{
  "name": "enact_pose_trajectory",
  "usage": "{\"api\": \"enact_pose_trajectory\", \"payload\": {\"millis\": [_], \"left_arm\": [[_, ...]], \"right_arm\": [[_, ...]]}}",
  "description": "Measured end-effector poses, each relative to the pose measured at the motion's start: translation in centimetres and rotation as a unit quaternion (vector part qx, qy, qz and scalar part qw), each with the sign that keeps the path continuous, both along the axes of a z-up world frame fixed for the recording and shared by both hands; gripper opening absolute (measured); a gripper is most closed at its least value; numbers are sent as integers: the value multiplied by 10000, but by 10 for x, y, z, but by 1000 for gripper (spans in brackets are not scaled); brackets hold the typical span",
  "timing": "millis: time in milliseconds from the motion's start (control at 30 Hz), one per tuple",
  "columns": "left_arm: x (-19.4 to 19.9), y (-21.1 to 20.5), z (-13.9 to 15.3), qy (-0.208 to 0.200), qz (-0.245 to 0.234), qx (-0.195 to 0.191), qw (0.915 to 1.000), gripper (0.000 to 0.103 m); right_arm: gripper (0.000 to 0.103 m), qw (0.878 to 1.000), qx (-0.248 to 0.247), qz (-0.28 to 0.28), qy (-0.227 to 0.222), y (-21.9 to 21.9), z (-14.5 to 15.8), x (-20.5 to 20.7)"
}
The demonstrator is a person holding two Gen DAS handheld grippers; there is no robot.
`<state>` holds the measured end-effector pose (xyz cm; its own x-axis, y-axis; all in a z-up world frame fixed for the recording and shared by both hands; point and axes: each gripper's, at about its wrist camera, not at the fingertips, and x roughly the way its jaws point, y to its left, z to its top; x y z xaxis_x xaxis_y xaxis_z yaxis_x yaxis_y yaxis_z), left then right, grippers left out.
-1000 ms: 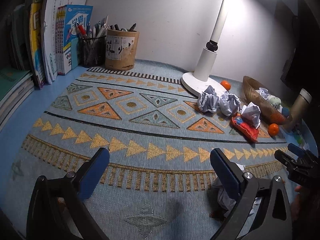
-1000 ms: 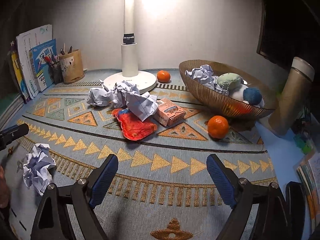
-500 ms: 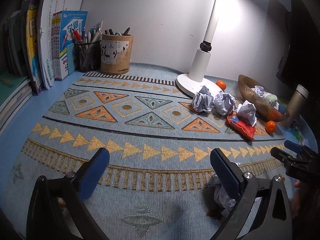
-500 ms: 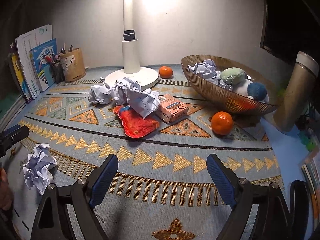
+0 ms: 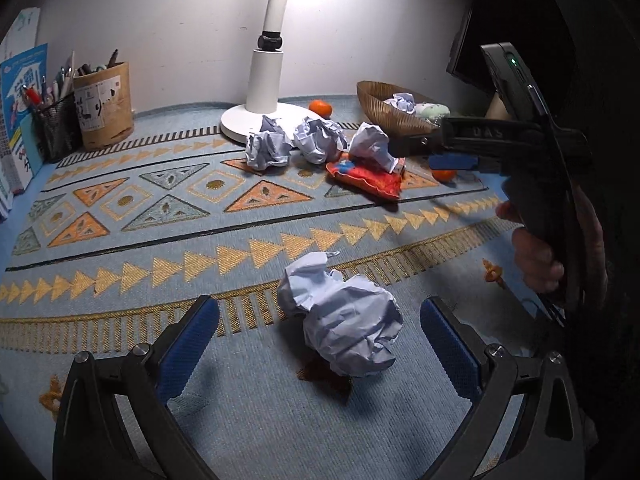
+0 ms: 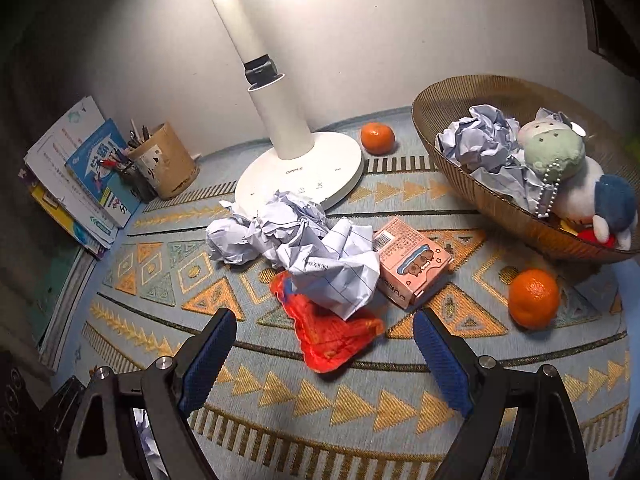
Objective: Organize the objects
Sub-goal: 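Grasp a paper ball with the left gripper while the right gripper grasps crumpled lined paper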
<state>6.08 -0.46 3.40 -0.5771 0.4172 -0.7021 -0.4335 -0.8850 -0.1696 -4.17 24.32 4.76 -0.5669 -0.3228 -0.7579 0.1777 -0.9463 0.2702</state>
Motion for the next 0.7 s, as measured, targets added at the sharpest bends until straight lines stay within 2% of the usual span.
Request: {"api": "enact_pose_trajectory", "payload": {"millis": [133, 167, 200, 233, 300, 433, 600, 700], "left_arm": [[-6, 12, -7, -150, -105, -206, 9996, 99], [-6, 13, -7, -155, -120, -214, 9996, 98], [-6, 14, -8, -155, -167, -212, 9995, 91], [-7, 15, -8, -177, -208, -234, 9994, 78], [-8, 17, -10, -219, -243, -268, 9991, 66], [-5, 15, -7, -115, -212, -203, 9995, 55], [-13, 9, 4, -129, -41, 172, 9998, 55], [-16, 10, 14, -3, 126, 347, 9993, 55]], "right_arm": [[89, 9992, -216, -230, -260, 0, -13, -24], [85, 9988, -288, -275, -272, 2, -14, -27], [75, 9988, -314, -284, -241, 2, -14, -28], [68, 9990, -332, -212, -204, 2, -14, -30], [55, 9995, -237, -114, -164, -2, -14, -32], [54, 9997, -243, -24, -43, -2, -12, -27], [54, 9985, -396, 87, 375, 14, 21, 7], [54, 9978, -87, 371, 549, 19, 32, 43]]}}
